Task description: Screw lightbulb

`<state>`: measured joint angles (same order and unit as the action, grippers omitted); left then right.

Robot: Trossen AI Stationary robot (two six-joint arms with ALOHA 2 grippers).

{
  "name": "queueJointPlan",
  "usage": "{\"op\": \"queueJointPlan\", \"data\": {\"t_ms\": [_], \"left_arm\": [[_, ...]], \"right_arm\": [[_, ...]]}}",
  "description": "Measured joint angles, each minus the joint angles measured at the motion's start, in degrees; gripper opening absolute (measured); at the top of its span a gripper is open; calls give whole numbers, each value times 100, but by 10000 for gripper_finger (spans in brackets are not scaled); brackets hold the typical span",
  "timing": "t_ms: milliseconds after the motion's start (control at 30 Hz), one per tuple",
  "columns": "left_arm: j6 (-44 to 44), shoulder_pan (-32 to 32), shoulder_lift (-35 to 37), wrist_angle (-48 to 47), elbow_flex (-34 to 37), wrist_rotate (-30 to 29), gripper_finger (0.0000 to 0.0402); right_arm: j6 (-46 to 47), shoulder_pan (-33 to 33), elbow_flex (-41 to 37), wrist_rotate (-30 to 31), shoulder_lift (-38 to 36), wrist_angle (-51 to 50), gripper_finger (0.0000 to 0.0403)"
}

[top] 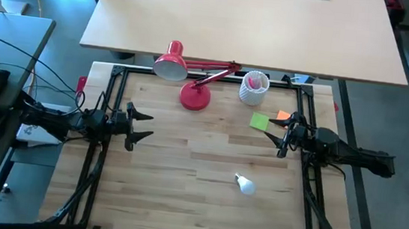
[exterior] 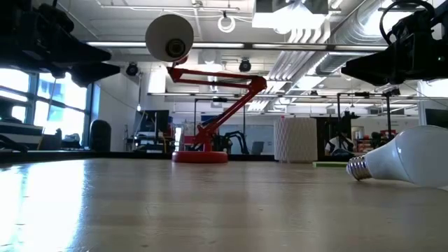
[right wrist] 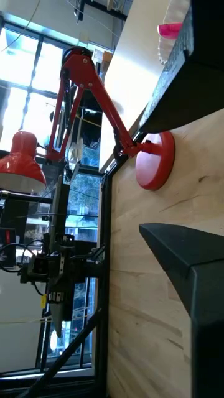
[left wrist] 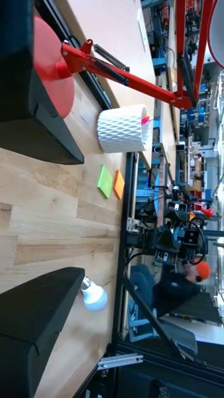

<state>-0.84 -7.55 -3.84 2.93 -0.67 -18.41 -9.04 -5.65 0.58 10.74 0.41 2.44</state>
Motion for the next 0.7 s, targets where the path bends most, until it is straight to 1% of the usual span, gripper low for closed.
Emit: {"op": "queueJointPlan", "data": {"t_ms": [467,633,700], "left_arm": [[0,2,0,20,0,-7,280],[-24,2,0,651,-14,9,280],[-211,2,0,844,-15,10,280]], "right_arm": [[-2,0,0,2,0,-2,247],[-2,0,0,0,0,-1,247],[0,1,0,1,0,0,247]]}}
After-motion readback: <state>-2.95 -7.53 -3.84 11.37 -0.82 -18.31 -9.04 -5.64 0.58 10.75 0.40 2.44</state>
